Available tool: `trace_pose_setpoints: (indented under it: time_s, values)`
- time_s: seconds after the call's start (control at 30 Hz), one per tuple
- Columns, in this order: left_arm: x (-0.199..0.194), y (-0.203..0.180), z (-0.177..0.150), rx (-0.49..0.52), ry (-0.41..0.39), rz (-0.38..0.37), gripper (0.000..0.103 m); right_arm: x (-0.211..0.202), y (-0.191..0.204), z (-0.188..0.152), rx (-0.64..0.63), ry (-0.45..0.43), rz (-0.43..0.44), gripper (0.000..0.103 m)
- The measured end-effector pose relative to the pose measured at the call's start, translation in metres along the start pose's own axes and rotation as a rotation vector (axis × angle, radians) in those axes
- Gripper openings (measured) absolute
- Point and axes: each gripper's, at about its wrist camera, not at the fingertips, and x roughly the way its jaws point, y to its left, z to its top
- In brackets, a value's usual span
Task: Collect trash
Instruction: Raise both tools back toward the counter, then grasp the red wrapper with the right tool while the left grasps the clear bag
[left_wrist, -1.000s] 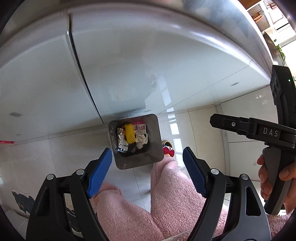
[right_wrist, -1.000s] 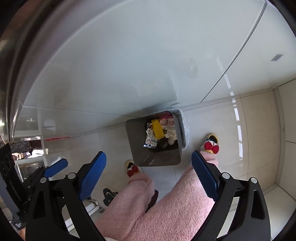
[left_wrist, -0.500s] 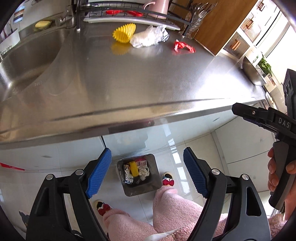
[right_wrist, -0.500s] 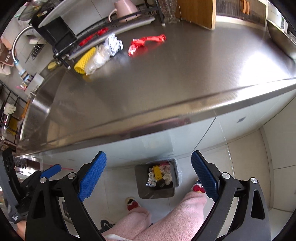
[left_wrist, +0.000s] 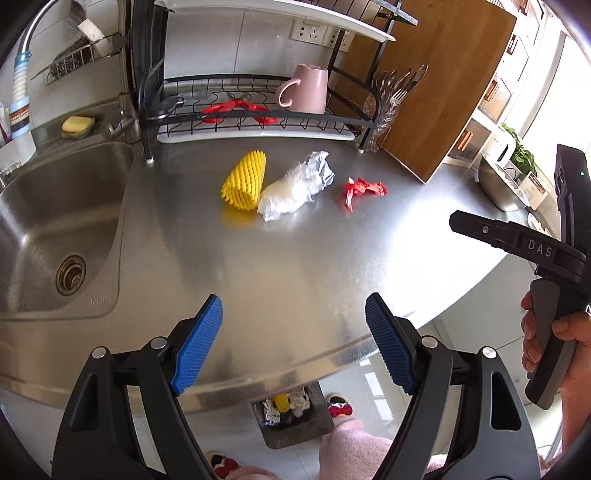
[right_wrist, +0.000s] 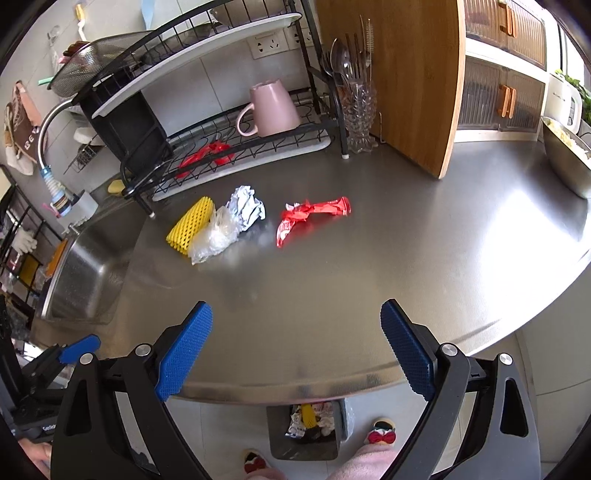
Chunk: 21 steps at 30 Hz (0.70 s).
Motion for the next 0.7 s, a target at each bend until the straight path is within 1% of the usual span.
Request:
trace_pose_setpoints:
  time_s: [0.2, 0.23, 0.33, 0.4, 0.47, 0.6, 0.63, 0.7]
  values:
    - [0.025, 0.0, 0.035, 0.019, -0.012, -0.015, 0.074, 0.024, -0.005, 0.032, 0.003, -0.007, 0.0, 0.092]
    - [0.03, -0.001, 0.041, 0.02, -0.014, -0.021, 0.073, 0.029, -0.006, 0.037, 0.001, -0.005, -0.003, 0.092]
    - [0.045, -0.003, 0.056, 0.032, -0.023, -0.036, 0.065, 0.049, -0.01, 0.051, 0.006, 0.011, -0.002, 0.092]
    - [0.057, -0.005, 0.064, 0.043, -0.02, -0.059, 0.055, 0.061, -0.013, 0.057, 0.01, 0.027, 0.004, 0.089]
    - [0.068, -0.006, 0.072, 0.055, -0.019, -0.065, 0.05, 0.071, -0.014, 0.062, 0.003, 0.037, 0.011, 0.085]
    - [0.088, -0.006, 0.086, 0.066, -0.017, -0.07, 0.048, 0.09, -0.015, 0.073, -0.018, 0.061, 0.011, 0.078]
    - [0.092, -0.007, 0.088, 0.071, -0.013, -0.07, 0.048, 0.095, -0.016, 0.076, -0.02, 0.066, 0.012, 0.074]
    - [0.1, -0.007, 0.091, 0.079, -0.002, -0.069, 0.048, 0.104, -0.016, 0.081, -0.022, 0.073, 0.011, 0.073]
